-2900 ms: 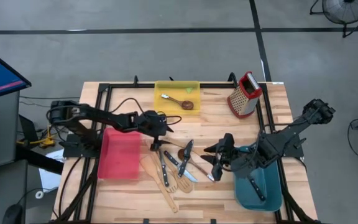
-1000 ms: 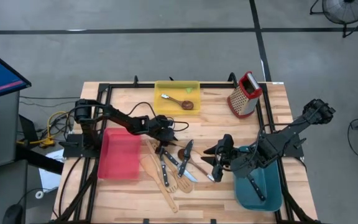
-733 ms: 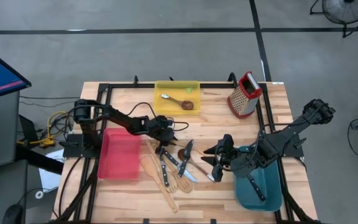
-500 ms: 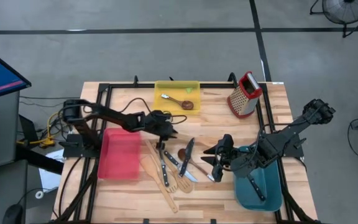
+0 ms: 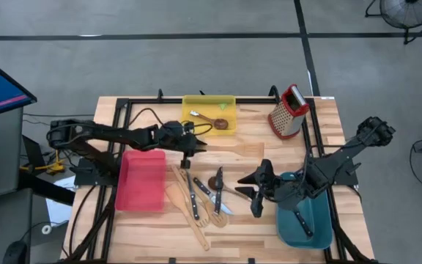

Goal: Pick & Place Kitchen Items
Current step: Put the brown spatula into the red bin

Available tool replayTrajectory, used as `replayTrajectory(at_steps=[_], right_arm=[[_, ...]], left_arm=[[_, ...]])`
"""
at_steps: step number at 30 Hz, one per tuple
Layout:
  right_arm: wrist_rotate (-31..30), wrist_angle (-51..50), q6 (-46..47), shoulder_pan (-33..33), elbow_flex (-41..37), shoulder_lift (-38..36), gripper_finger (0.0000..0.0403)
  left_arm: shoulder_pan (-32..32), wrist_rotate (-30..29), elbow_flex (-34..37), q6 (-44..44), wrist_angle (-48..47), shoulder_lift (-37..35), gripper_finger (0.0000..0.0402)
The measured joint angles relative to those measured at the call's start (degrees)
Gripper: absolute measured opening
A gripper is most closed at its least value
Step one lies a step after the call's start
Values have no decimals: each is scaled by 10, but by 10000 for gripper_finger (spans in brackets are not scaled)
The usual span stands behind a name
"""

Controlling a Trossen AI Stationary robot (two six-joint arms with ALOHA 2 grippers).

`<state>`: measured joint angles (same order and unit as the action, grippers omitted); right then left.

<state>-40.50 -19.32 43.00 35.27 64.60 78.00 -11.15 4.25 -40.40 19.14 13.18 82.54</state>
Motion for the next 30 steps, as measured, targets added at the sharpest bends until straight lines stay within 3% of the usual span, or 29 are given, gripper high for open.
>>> replayTrajectory(at_steps=[13, 30], right_arm=[[0, 52, -30, 27, 0, 0, 137], [0, 52, -31, 30, 0, 0, 139]], left_arm=[[-4, 22, -1, -1, -127, -164, 64], [-5, 94, -1, -31, -141, -325, 63]])
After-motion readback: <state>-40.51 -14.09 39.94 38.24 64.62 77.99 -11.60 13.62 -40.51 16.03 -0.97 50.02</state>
